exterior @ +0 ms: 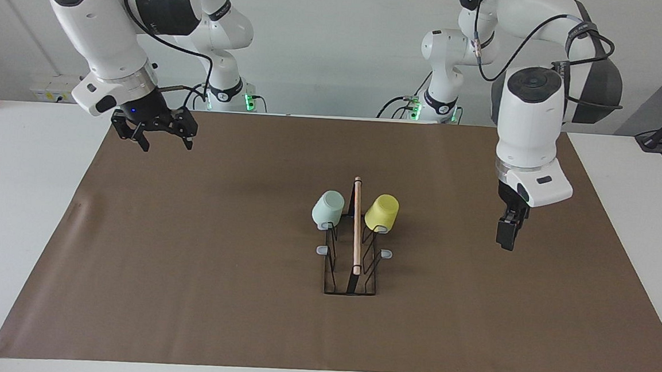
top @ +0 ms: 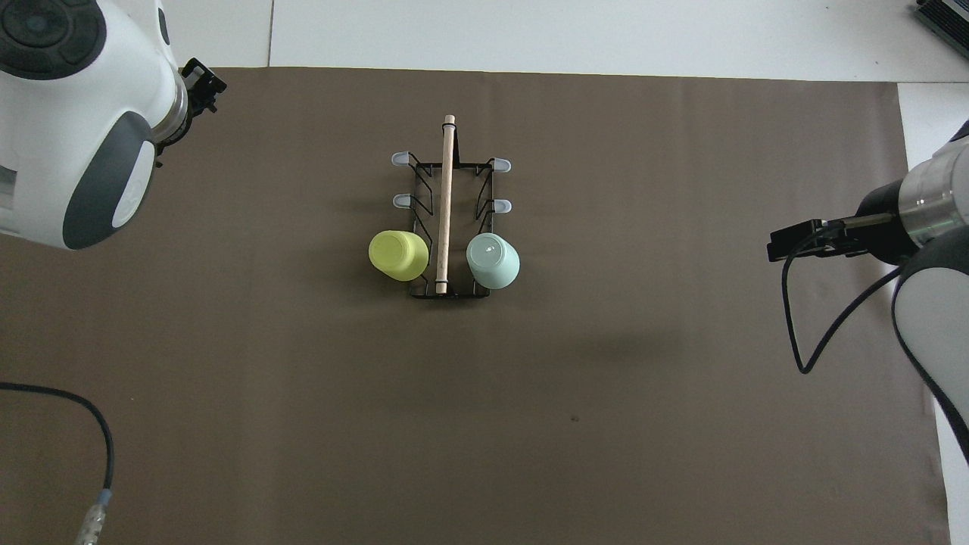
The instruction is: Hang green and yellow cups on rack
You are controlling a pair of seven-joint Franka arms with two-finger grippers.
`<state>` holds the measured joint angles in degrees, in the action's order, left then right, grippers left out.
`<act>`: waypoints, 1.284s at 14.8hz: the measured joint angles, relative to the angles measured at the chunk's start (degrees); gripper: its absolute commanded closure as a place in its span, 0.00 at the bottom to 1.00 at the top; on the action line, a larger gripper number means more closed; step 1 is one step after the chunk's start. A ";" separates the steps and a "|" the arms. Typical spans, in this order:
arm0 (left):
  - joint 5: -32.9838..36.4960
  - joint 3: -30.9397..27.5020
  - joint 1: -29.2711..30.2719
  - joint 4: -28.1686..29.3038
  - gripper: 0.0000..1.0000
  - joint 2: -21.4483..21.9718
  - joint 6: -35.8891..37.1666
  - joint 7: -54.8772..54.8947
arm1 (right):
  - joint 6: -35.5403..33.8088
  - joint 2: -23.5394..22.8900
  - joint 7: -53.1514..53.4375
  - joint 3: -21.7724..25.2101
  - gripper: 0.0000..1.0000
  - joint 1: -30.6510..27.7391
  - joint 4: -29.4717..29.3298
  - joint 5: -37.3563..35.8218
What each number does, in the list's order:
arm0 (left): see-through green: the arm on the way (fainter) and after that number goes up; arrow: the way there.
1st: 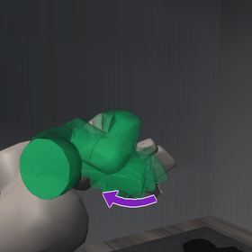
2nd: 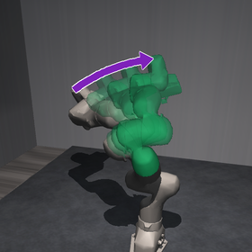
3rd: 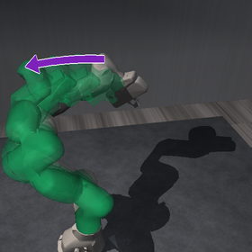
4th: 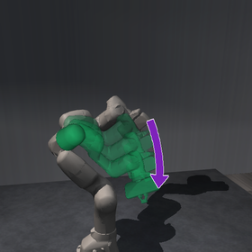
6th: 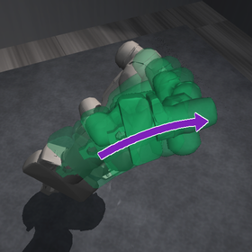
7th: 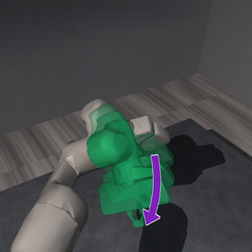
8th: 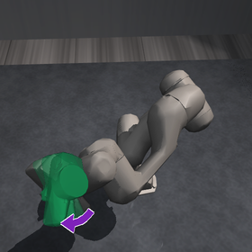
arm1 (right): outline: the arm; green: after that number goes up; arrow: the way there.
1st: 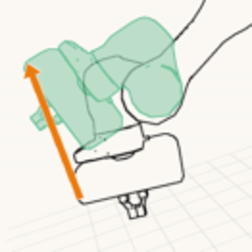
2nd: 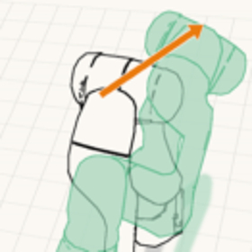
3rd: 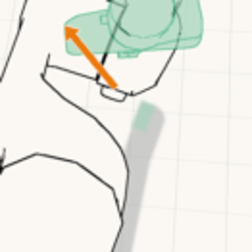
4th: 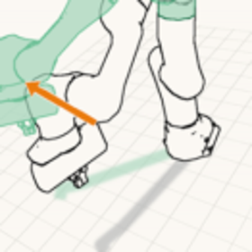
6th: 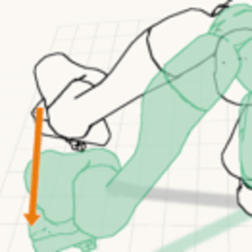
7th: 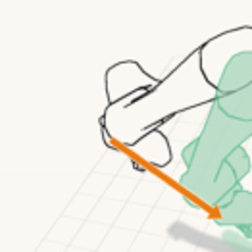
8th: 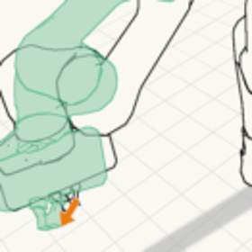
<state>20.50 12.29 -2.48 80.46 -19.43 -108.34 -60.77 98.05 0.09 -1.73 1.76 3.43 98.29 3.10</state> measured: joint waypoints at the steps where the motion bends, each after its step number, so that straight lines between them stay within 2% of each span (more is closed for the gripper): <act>1: -2.95 -0.28 0.88 0.00 0.00 0.08 -0.11 7.15 | 0.14 -0.18 0.00 -0.01 0.00 0.00 -0.07 0.00; 6: -16.03 -7.07 1.97 -0.06 0.00 2.43 0.30 39.02 | 0.94 -0.61 0.00 0.00 0.00 -0.06 -0.30 -0.01; 10: -18.69 -9.07 2.06 0.01 0.00 7.55 12.69 57.48 | 0.97 -0.64 0.00 -0.05 0.00 -0.03 -0.30 -0.01; 14: -18.83 -8.18 0.57 3.39 0.00 14.57 21.25 61.30 | 0.97 -0.65 0.00 -0.08 0.00 -0.03 -0.30 -0.01; 17: -18.89 -7.99 -0.04 8.30 0.00 18.61 21.73 61.57 | 0.97 -0.65 0.00 -0.08 0.00 -0.03 -0.30 -0.01; 19: -19.40 -8.15 -0.06 8.66 0.00 19.47 21.64 61.59 | 0.97 -0.66 0.00 -0.08 0.00 -0.03 -0.30 -0.01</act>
<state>1.10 4.14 -2.54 89.12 0.05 -86.70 0.83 99.01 -0.57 -1.73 1.69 3.40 97.99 3.10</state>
